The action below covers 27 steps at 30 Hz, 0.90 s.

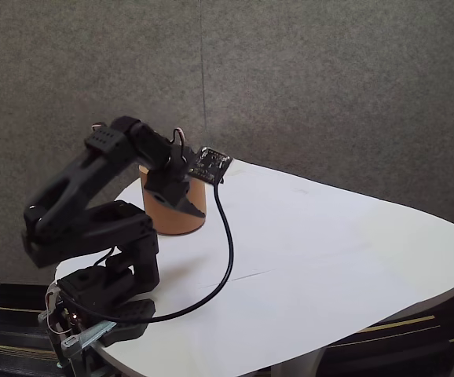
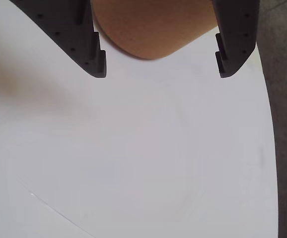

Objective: Grab the pen and put it in the pen holder.

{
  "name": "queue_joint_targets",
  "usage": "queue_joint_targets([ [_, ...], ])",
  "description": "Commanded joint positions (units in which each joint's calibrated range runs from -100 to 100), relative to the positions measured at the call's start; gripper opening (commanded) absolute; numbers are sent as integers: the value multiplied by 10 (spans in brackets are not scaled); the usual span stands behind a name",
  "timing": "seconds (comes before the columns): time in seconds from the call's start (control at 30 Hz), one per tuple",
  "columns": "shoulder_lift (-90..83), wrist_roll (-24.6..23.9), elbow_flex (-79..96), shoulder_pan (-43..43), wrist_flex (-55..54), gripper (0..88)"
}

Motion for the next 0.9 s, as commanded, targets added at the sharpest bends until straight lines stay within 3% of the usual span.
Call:
queue_joint_targets([
  [0.0, -93, -5, 69, 2, 7, 318],
  [0.17, -193, -6, 129, -3, 13, 315],
  [0.4, -198, -6, 170, 1, 82, 315],
  [0.87, -198, -4, 262, 2, 42, 314],
])
